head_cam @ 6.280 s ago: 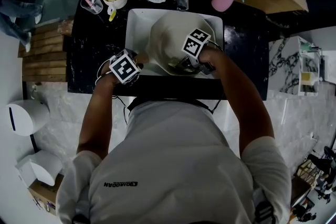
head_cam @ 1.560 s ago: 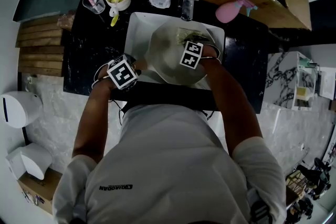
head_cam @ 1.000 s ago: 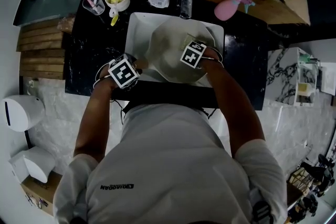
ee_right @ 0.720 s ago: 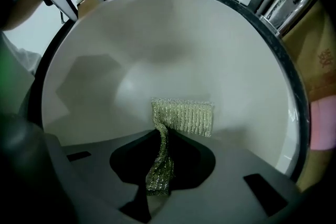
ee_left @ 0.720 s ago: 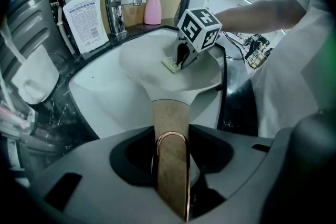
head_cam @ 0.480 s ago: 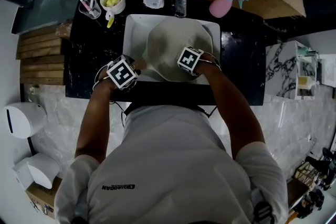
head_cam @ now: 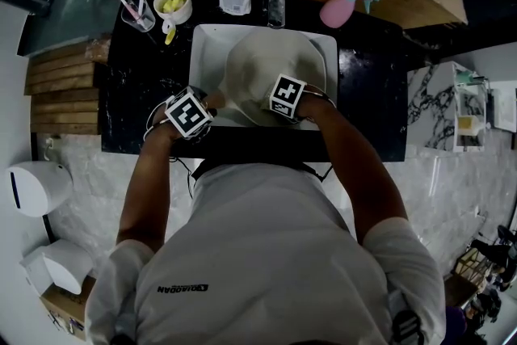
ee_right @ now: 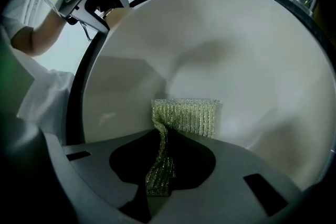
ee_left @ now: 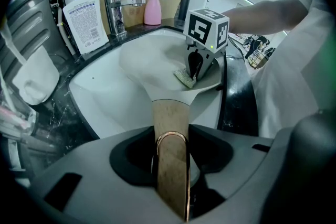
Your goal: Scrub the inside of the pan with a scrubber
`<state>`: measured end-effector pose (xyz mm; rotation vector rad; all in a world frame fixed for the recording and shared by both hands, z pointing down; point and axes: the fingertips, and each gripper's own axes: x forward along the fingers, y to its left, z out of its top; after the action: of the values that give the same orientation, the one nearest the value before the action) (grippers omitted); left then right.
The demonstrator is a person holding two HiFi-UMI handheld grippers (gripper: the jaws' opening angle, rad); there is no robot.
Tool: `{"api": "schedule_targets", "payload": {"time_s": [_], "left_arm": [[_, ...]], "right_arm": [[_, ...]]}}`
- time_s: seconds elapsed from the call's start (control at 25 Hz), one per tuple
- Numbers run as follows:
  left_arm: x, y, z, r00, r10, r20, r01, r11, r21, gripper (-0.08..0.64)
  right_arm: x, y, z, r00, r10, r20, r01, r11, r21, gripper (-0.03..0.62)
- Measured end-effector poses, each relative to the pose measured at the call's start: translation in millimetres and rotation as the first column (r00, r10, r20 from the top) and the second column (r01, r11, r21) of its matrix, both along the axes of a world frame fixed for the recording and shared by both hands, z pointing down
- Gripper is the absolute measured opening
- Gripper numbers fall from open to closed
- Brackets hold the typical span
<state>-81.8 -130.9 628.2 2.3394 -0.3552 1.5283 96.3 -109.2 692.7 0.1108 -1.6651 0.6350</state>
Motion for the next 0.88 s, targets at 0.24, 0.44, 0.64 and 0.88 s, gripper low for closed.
{"api": "schedule_targets", "payload": {"time_s": [0.24, 0.44, 0.64, 0.88], "left_arm": [[0.5, -0.6, -2.3, 1.0, 0.0, -0.005, 0.0, 1.0, -0.001, 0.192], [2.5, 3.4, 4.2, 1.0, 0.003, -0.022, -0.004, 1.0, -0.021, 0.193], [-0.4, 6.6, -6.2, 0.999, 0.023, -0.03, -0.022, 0.999, 0.034, 0.195], [-0.2, 9.2, -58.4, 0.986, 0.04, -0.165, -0.018, 0.991, 0.134, 0.203]], "right_arm": [[-1.1, -1.4, -2.3, 0.999, 0.037, 0.02, -0.037, 0.999, -0.006, 0.078], [-11.5, -18.9, -29.5, 0.979, 0.153, 0.135, -0.173, 0.974, 0.148, 0.075], [-31.3, -35.5, -103.3, 0.823, 0.323, 0.468, -0.499, 0.803, 0.325, 0.074], [-23.8, -10.3, -178.9, 0.563, 0.389, 0.729, -0.794, 0.498, 0.348, 0.074]]}}
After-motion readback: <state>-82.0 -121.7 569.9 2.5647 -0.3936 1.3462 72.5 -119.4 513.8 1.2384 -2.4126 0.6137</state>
